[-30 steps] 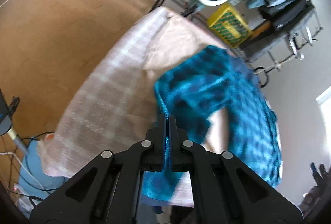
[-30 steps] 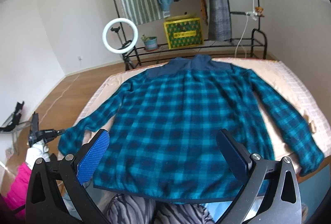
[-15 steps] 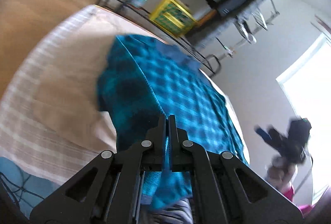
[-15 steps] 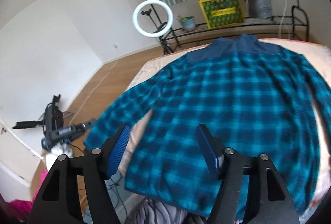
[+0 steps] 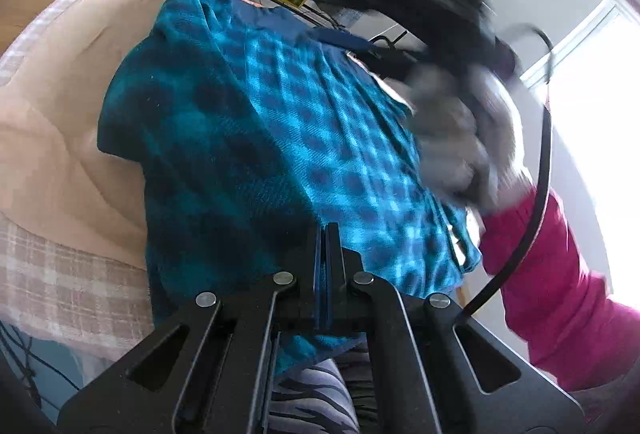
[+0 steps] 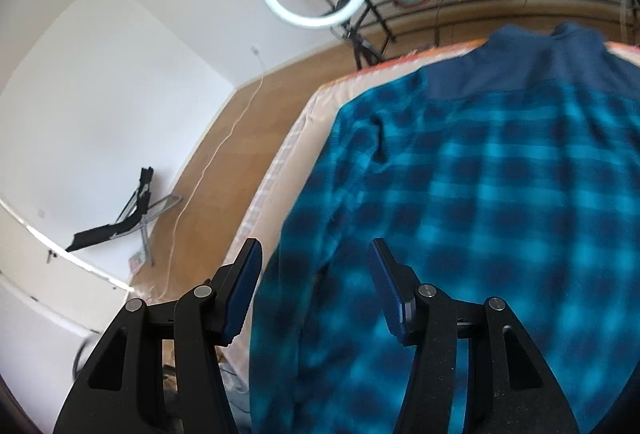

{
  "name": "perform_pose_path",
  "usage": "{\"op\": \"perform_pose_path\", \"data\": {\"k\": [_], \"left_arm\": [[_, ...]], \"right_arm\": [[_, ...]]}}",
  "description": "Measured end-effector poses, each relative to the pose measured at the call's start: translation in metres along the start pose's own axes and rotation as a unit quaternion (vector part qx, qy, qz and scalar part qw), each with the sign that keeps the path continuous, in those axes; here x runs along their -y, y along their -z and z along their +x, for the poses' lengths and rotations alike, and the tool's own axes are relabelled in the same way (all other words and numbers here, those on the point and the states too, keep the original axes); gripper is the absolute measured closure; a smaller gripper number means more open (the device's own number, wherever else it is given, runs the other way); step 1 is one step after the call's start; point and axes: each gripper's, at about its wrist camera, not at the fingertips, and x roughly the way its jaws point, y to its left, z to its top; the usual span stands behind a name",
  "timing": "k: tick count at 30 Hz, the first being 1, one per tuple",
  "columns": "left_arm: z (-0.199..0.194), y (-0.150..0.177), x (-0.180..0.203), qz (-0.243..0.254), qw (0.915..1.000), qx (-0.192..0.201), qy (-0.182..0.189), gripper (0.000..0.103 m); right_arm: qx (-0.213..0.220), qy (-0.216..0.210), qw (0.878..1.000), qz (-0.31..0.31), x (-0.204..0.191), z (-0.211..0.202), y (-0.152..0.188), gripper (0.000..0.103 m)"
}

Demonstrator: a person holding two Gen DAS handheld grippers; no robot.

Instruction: Fold large clothes

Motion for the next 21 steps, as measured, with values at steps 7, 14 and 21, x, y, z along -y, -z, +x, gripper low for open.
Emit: {"op": "perform_pose_path", "data": {"k": [7, 14, 21], "left_arm": [[-0.002, 0.010, -0.009, -0.009, 0.9999, -0.006, 0.005, 0.103], [-0.006, 0.016, -0.016, -0.011, 0.9999, -0.012, 0.004, 0.103], [-0.015, 0.015, -0.016, -0.002, 0.9999, -0.009, -0.009, 0.103]], "right_arm": [[-0.017, 0.003, 0.998, 0.066, 0.023, 0.084, -0.031, 0.048], [-0.033, 0.037, 0.996, 0.071, 0.014, 0.135, -0.052, 0.047], [-0.044, 0.038, 0.996, 0.061, 0.010, 0.148, -0.054, 0.099]]}}
